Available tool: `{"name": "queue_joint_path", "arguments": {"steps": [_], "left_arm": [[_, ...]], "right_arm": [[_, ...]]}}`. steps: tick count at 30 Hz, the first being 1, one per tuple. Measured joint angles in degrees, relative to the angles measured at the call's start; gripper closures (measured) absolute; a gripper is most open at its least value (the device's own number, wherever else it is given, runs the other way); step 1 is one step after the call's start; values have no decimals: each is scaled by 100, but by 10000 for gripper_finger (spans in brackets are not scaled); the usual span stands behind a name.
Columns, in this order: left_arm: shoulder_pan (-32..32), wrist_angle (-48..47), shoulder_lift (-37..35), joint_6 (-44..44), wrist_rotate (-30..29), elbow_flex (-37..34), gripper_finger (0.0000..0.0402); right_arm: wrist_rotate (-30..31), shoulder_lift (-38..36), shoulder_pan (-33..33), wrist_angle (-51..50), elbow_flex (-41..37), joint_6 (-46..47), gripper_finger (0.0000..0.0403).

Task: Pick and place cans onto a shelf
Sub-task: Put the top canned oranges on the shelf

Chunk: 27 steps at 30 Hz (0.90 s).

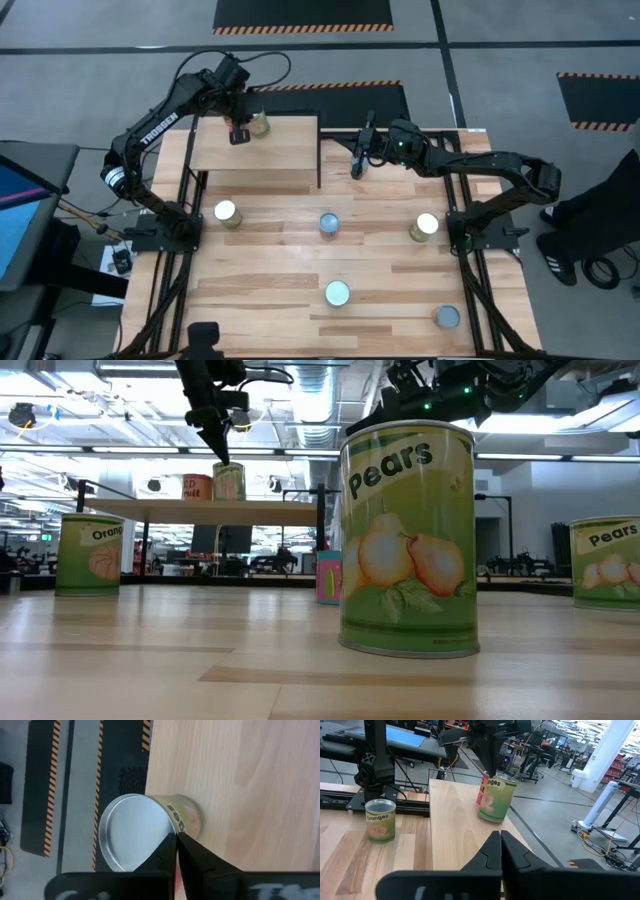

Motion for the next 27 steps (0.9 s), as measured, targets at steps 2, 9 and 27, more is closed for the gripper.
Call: {"name": "queue_joint_path", "arguments": {"steps": [2,9,27], "left_arm": [[0,0,0,0,-87,0,402],[0,2,0,7,-152,0,401],[-72,107,0,-41,-159,-4,347]], "right_arm": [[0,0,0,0,0,-2,393],[0,0,0,0,0,-15,397],[0,0,0,-22,0,-13,397]]}}
